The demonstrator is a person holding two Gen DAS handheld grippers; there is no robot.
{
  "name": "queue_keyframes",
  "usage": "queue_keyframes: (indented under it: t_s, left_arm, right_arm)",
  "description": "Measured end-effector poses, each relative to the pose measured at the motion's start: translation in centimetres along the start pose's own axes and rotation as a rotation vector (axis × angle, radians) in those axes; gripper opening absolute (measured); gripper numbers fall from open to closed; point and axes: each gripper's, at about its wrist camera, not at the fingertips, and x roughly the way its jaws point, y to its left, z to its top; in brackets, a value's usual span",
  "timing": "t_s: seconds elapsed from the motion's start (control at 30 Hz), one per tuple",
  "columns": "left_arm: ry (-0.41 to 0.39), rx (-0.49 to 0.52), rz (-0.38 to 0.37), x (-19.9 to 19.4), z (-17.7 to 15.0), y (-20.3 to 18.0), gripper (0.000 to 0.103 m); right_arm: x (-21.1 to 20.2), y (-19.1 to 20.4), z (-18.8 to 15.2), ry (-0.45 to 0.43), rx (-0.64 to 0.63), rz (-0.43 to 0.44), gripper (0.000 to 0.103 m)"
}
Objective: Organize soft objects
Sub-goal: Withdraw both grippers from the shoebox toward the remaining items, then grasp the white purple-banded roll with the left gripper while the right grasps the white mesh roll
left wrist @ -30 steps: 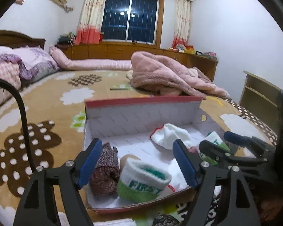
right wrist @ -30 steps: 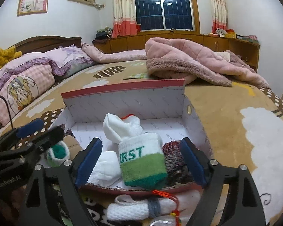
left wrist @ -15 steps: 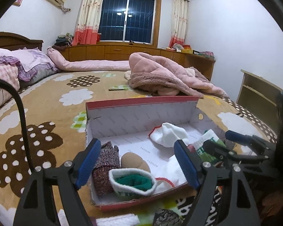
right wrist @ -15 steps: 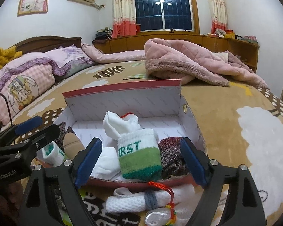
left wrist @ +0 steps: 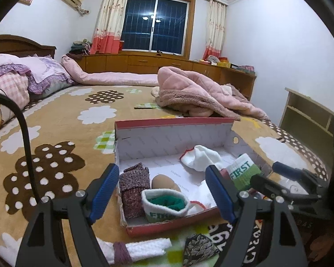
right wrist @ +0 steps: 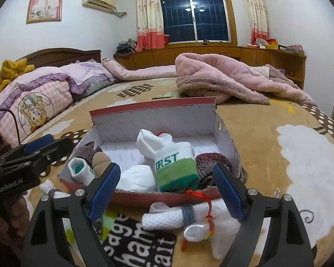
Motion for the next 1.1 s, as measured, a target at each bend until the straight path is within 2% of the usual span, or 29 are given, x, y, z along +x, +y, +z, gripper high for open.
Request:
queue_keyframes:
  t_s: [0.2,0.47,0.73,0.97,1.1]
  left_arm:
    - [0.001,0.025,0.022,-0.9,-0.5,-0.3,0.083]
    - [0.043,0.001,-0.017,-2.1,-1.0,0.3,0.083]
    - [0.107,0.052,-0.030,-3.1,-2.8,0.1,0.083]
    - [0.192,0.048,0.013,-3.5,-5.0,0.3,0.083]
    - [0.211,0.062,0.021,-4.8,-7.1,0.4,0.083]
  right_arm:
    - [-0.4,0.2,-0.2,0.008,-0.006,0.000,0.087]
    - [-1.2,0.4,-0.5,0.045,-0.012,0.053,0.087]
    - [-1.4,1.0,-2.6,0.126,-0.075,0.079,0.087]
    - [-0.3,1.4,-4.8,0.221,-0.088,0.109,0.087]
    - [1.0,0.6,-5.8,0.327,0.013,0.188,0.087]
